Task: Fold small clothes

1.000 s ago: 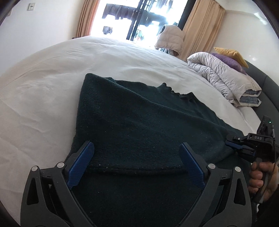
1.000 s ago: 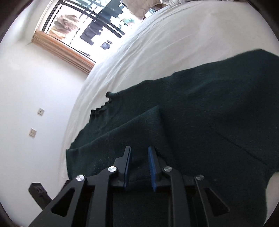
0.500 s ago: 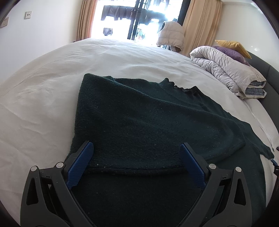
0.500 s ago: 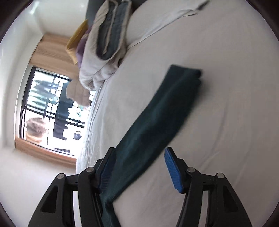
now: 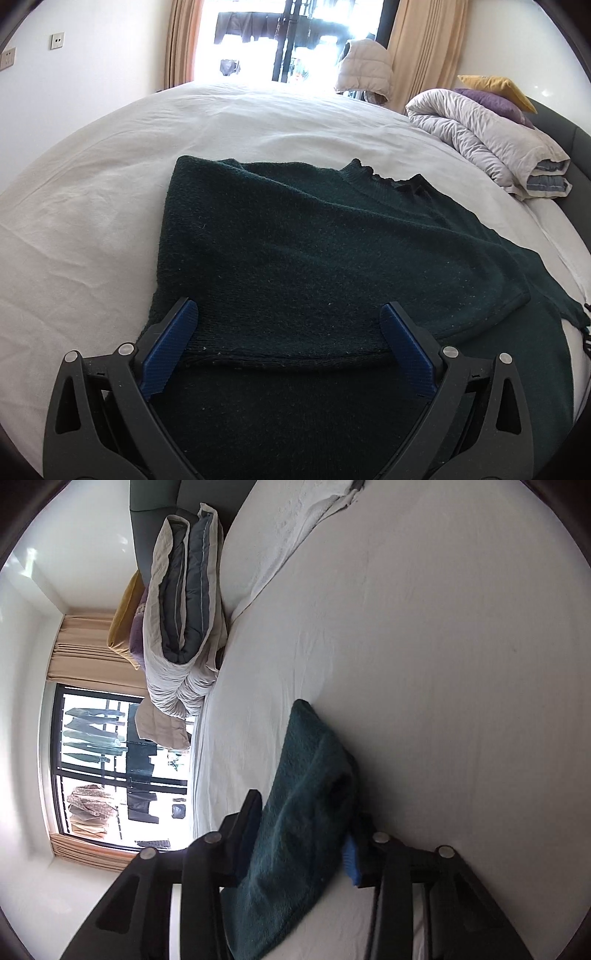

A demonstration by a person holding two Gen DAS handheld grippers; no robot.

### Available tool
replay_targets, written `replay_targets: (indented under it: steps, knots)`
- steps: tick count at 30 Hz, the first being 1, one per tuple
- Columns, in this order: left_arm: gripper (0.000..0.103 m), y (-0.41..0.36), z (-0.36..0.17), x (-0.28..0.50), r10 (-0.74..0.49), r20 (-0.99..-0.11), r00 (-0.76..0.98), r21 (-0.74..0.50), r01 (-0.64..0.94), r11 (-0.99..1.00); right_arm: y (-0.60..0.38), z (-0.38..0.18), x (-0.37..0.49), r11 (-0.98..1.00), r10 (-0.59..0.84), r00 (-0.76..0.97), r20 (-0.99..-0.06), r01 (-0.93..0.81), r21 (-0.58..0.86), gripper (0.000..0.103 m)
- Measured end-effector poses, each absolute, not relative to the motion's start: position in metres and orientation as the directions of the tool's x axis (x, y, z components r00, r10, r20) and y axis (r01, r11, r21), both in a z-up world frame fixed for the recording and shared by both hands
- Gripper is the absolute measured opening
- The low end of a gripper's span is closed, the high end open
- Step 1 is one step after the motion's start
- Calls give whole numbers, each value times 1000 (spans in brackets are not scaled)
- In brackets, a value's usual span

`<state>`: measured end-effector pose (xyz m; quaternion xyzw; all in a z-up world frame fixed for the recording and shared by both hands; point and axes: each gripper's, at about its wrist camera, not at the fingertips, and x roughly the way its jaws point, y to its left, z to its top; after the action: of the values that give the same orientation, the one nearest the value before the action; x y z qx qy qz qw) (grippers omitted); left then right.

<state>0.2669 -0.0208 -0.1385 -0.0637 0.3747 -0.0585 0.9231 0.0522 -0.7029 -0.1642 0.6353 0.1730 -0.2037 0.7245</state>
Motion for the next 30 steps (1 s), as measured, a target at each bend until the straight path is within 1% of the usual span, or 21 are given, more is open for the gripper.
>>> replay_targets:
  steps: [1, 3, 4, 9, 11, 14, 17, 20, 23, 25, 28, 30]
  knots:
    - [101, -21, -139, 267, -155, -684, 712, -161, 60, 985, -702, -164, 55, 119, -75, 846, -527, 533, 838, 22]
    - [101, -21, -139, 267, -156, -684, 713, -162, 60, 985, -695, -155, 55, 153, -105, 835, -540, 550, 821, 19]
    - [101, -21, -139, 267, -157, -683, 713, -163, 61, 985, -690, -147, 57, 181, -119, 838, -532, 545, 819, 14]
    - [101, -19, -139, 267, -167, -678, 715, -174, 64, 983, -635, -87, 83, 385, -132, 843, -522, 528, 757, 13]
    - [101, -18, -139, 268, -172, -676, 716, -181, 65, 981, -601, -59, 105, 495, -103, 854, -510, 489, 718, 13]
    - [101, -15, -138, 267, -186, -669, 719, -198, 68, 978, -531, -22, 138, 669, -61, 855, -515, 418, 614, 13]
    - [101, -11, -137, 266, -205, -659, 723, -224, 71, 972, -447, 3, 169, 799, -3, 857, -515, 312, 514, 13]
    - [101, -7, -137, 265, -227, -647, 728, -254, 75, 964, -364, 3, 200, 877, 71, 833, -549, 211, 432, 13]
    - [101, -1, -136, 264, -260, -627, 735, -300, 81, 951, -296, -17, 228, 923, 112, 776, -621, 150, 355, 13]
    - [101, 5, -135, 263, -291, -606, 740, -343, 87, 935, -260, -28, 241, 935, 128, 748, -651, 128, 330, 13]
    - [101, 14, -134, 262, -337, -574, 747, -408, 96, 908, -228, -28, 251, 942, 129, 740, -660, 116, 313, 13]
    - [101, 18, -133, 262, -358, -559, 748, -438, 100, 893, -209, -24, 253, 957, 110, 741, -663, 100, 271, 13]
